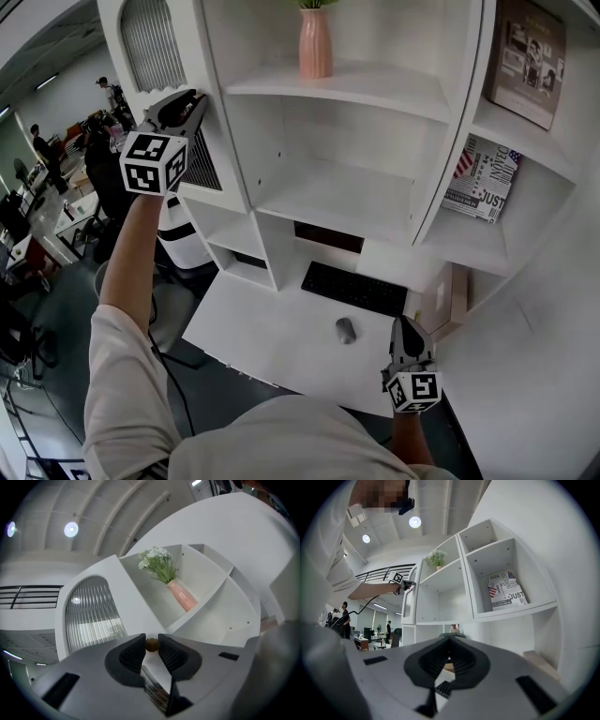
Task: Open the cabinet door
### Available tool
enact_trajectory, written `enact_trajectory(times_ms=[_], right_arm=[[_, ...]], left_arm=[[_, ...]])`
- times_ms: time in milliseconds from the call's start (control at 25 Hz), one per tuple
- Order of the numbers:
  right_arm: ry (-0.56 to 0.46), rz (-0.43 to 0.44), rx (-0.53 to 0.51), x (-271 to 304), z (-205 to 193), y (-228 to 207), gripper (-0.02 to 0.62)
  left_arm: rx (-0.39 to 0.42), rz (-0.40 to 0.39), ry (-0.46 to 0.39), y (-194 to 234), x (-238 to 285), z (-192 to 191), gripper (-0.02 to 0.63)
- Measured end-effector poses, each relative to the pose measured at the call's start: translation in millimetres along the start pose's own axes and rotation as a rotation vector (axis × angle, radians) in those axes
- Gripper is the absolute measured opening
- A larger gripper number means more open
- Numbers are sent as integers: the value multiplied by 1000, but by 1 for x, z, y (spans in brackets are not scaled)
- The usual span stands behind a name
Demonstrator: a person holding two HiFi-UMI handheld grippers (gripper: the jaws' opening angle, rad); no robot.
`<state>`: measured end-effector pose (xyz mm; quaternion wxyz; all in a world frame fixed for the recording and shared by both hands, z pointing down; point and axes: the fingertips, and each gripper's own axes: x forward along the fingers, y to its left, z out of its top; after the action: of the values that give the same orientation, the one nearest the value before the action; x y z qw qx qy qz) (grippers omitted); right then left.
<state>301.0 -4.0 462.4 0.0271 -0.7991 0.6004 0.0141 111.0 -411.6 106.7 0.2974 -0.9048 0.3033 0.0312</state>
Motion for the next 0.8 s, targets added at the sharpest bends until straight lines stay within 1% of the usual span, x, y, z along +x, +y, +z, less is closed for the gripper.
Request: enact_trajectory(times_ms=[800], right_arm=[[5, 94, -4, 18, -1, 23, 3]], left_arm=[[-15, -58, -1, 8, -42, 6, 83]])
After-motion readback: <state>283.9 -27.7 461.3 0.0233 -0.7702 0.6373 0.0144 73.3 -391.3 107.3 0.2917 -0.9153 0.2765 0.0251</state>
